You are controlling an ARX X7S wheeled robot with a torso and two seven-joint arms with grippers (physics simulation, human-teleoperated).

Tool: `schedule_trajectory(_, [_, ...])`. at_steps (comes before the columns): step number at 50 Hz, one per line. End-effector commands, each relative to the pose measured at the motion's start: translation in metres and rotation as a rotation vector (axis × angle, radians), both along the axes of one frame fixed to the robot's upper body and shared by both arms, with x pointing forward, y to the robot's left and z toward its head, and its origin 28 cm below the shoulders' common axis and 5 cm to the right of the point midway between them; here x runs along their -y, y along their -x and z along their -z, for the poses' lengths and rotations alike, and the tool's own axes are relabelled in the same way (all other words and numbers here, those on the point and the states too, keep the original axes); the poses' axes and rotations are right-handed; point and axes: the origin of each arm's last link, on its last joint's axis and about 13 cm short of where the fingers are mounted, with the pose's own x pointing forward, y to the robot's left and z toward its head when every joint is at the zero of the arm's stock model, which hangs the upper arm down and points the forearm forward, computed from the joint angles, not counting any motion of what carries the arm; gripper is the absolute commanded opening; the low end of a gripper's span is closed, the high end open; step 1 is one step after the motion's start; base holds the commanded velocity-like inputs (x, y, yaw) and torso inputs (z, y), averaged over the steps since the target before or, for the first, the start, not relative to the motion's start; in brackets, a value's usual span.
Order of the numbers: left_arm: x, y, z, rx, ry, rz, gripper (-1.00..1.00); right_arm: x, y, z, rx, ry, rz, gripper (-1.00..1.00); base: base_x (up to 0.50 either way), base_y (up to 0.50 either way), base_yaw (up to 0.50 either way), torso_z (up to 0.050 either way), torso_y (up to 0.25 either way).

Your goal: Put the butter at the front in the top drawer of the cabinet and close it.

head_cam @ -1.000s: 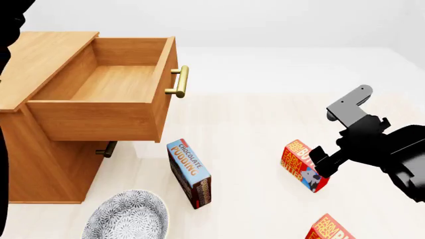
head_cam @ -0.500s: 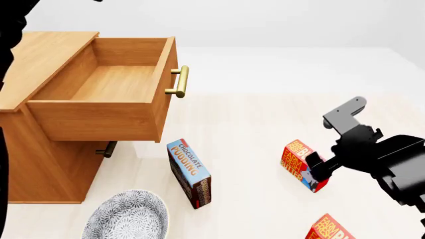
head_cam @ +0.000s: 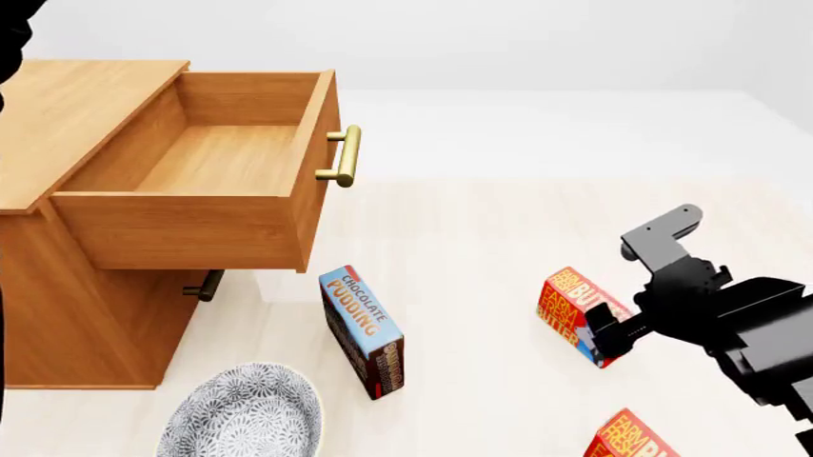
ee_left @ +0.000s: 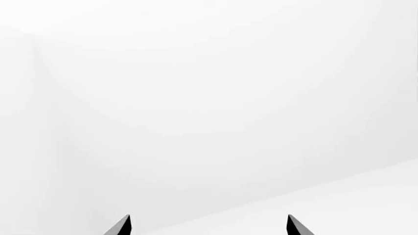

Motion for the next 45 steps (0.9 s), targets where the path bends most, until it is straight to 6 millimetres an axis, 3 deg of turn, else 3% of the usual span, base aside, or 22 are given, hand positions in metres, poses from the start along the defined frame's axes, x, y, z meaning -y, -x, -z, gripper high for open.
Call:
schedule_trajectory(1, [-0.0025,0.0038,-0.004,0.005,0.021,0.019,1.0,0.0025,0.0028,0.0068,-0.014,-0.006,0.017,1.0,0.0,0.0,0.0,0.0,0.0])
schedule_trajectory(31, [-0.0034,0.0005,0.002,-0.033,0.09,0.023,1.0,0.0029,0.0001,0.0106,-0.022,0.009,0.014,1.0,0.0,0.0,0.0,0.0,0.0])
schedule_trajectory(45, [-0.0041,0.0014,0.0024,-0.041,0.101,0.019,1.0,0.0011,-0.0018,0.0092,-0.022,0.009,0.014,1.0,0.0,0.0,0.0,0.0,-0.076])
